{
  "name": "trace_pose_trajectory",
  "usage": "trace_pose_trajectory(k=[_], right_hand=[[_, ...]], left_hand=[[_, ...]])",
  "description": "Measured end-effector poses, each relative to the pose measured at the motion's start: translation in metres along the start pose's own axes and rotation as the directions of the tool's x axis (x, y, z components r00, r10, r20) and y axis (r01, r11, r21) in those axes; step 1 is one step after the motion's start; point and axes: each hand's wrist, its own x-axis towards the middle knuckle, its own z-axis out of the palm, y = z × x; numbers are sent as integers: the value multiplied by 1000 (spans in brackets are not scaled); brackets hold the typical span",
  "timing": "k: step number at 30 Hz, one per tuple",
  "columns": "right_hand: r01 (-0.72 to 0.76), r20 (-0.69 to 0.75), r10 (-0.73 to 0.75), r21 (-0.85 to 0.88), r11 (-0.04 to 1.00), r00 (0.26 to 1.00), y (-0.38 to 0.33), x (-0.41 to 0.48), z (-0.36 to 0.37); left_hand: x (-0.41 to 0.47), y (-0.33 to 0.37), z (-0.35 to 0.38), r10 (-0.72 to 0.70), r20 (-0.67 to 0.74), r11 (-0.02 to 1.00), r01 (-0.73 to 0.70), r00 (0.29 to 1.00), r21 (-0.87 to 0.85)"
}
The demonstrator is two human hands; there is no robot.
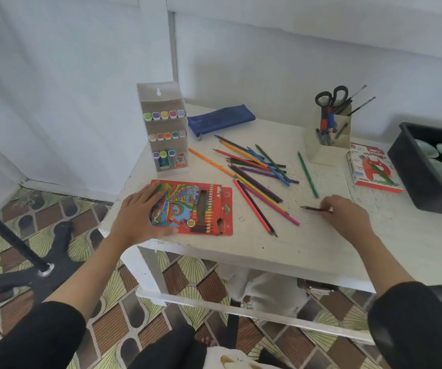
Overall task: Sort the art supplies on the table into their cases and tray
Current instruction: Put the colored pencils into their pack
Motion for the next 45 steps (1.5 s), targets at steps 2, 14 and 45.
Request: trace_pose_trajectory(k=[2,14,45], right_hand=[[1,-66,-1,-11,1000,998,-2,0,0],[349,-441,-208,266,899,873,-79,-9,-36],[27,-2,-46,830,556,999,-172,-47,52]], left_hand=[[-1,0,0,-3,5,1000,3,1000,2],[0,-1,1,1,16,1000,-1,1000,8],[-1,3,-7,13,60,999,-10,998,-51]])
